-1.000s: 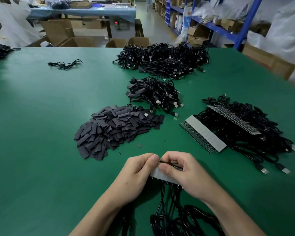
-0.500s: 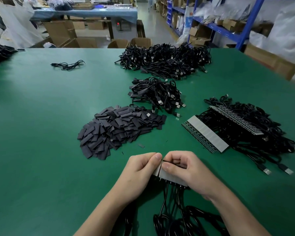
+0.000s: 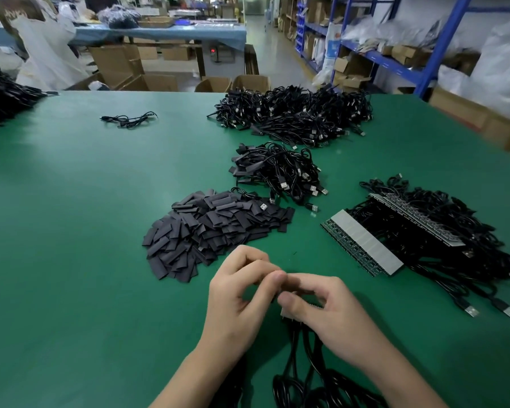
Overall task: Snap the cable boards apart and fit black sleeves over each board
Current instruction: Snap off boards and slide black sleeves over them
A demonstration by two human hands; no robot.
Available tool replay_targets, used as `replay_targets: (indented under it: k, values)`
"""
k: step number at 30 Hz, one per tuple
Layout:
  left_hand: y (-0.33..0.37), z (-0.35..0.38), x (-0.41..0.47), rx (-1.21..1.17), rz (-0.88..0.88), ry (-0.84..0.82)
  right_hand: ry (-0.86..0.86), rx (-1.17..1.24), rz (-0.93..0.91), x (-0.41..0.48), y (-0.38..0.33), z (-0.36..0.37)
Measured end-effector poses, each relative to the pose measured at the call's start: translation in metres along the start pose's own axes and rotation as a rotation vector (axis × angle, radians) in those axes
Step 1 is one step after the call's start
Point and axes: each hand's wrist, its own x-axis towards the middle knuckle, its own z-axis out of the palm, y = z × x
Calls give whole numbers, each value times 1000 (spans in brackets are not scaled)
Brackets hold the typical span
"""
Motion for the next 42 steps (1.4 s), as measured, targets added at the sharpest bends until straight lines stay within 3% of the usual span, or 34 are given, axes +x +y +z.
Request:
replay_targets:
  k: [7,10,14,16,19,23,26,31,38,42]
  values:
    - [12,2,1,58,54,58,-39,232,-24,-1,-9,6]
    - [13,-7,8,20,-3,98,5,282,-38,-4,-14,0]
    - [-7,-20,35,199,-200,79,26,843,-95,-8,-32,-24]
    - [-24,-27,54,337,-270,41,45,970,-172,-10,-45,-43]
    - [-46,-35,85,478,-273,41,106,741,-208,-12,-64,-71]
    - [-75,-38,120,689,-219,-104,223,42,-27,-6,-63,-71]
    - [-90,-35,133,832,-263,-220,217,-297,79,6,-41,-46]
    - [-98,-36,141,888,-248,-238,261,-354,136,14,-5,-23]
    - [-107,-40,144,785,-300,-192,265,-315,108,11,10,-17]
    - [-111,-41,139,795,-242,-148,266,-304,81,11,13,-18]
